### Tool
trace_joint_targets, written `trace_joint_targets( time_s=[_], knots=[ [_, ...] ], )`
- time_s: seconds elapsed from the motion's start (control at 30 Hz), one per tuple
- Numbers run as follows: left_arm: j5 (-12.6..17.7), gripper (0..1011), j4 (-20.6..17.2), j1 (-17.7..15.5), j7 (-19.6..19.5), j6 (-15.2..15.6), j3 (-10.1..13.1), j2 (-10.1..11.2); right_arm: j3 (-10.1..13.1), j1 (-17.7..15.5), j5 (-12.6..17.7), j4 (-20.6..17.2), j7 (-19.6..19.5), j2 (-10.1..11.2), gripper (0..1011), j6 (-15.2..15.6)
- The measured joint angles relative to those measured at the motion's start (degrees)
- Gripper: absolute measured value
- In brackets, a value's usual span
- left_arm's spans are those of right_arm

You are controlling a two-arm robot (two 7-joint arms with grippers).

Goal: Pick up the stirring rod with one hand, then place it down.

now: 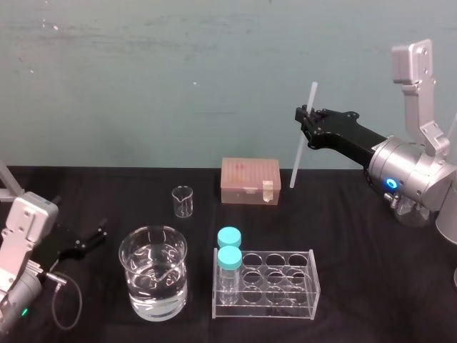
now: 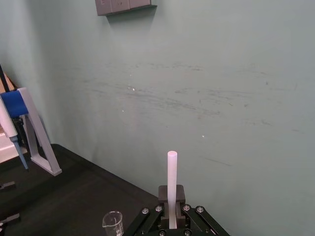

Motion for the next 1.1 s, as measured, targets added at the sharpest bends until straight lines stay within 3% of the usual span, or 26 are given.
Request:
trace_joint_targets(
  time_s=[1.1],
  knots=[
    [0.0,1005,0.0,0.0,0.0,0.0,0.0,0.0,0.0,0.0,0.0,0.0,0.0,0.0,72,0.0]
  ],
)
